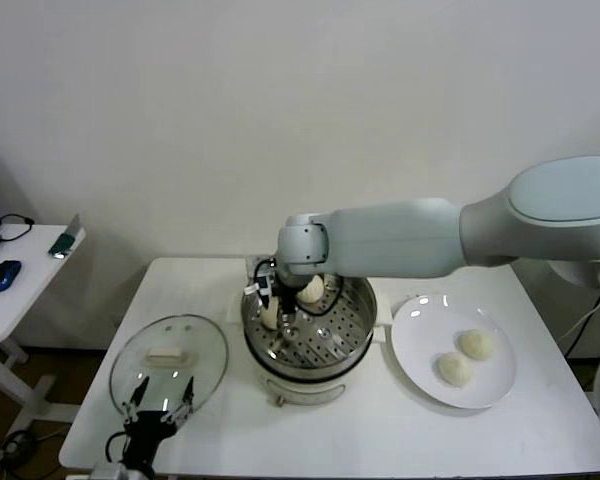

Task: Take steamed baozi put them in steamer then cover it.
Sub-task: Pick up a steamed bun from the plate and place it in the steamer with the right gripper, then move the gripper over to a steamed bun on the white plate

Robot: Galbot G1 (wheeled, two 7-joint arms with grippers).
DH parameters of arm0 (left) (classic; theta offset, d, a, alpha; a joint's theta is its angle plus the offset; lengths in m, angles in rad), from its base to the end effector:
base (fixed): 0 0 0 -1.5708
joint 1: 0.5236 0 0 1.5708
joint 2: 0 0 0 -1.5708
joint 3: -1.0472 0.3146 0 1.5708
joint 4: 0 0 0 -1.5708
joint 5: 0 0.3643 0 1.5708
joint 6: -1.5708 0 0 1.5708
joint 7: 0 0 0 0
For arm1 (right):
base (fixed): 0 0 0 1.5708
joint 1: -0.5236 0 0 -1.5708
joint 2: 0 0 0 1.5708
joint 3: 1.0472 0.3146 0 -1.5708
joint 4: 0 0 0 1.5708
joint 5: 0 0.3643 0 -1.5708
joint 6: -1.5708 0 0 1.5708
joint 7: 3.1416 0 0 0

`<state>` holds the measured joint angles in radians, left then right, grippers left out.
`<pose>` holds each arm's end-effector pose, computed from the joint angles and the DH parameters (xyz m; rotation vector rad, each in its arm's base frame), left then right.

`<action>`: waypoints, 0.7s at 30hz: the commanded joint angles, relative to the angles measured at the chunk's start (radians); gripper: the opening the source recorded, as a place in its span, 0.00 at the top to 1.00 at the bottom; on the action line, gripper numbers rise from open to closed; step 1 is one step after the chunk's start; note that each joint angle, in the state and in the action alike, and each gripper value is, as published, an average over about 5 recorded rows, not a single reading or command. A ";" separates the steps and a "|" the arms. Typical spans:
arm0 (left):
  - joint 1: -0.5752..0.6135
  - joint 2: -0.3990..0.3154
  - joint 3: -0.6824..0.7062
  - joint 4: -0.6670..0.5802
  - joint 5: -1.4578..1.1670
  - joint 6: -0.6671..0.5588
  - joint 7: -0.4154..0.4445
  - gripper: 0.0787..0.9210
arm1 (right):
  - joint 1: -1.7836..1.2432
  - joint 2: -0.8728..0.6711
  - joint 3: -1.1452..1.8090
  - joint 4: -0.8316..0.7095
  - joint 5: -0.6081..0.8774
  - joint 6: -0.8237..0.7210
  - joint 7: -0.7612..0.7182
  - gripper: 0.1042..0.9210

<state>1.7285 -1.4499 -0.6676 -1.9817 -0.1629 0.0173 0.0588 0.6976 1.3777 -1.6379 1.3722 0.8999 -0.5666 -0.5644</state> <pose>0.1547 0.0680 -0.3341 0.0333 -2.8690 -0.0111 0.4641 0.2169 -0.1204 1.4103 -1.4128 1.4832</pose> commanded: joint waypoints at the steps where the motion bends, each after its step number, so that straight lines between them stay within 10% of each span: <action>1: -0.002 -0.001 0.002 0.003 0.001 0.001 0.001 0.12 | 0.034 -0.035 -0.002 0.023 -0.011 0.019 -0.032 0.14; 21: -0.004 0.002 0.003 -0.001 0.007 0.013 0.004 0.12 | 0.486 -0.721 -0.336 0.251 -0.243 0.326 -0.417 0.12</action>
<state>1.7231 -1.4483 -0.6649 -1.9823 -0.1569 0.0286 0.0628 1.0136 0.9843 -1.7916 1.5398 0.8201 -0.3637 -0.8400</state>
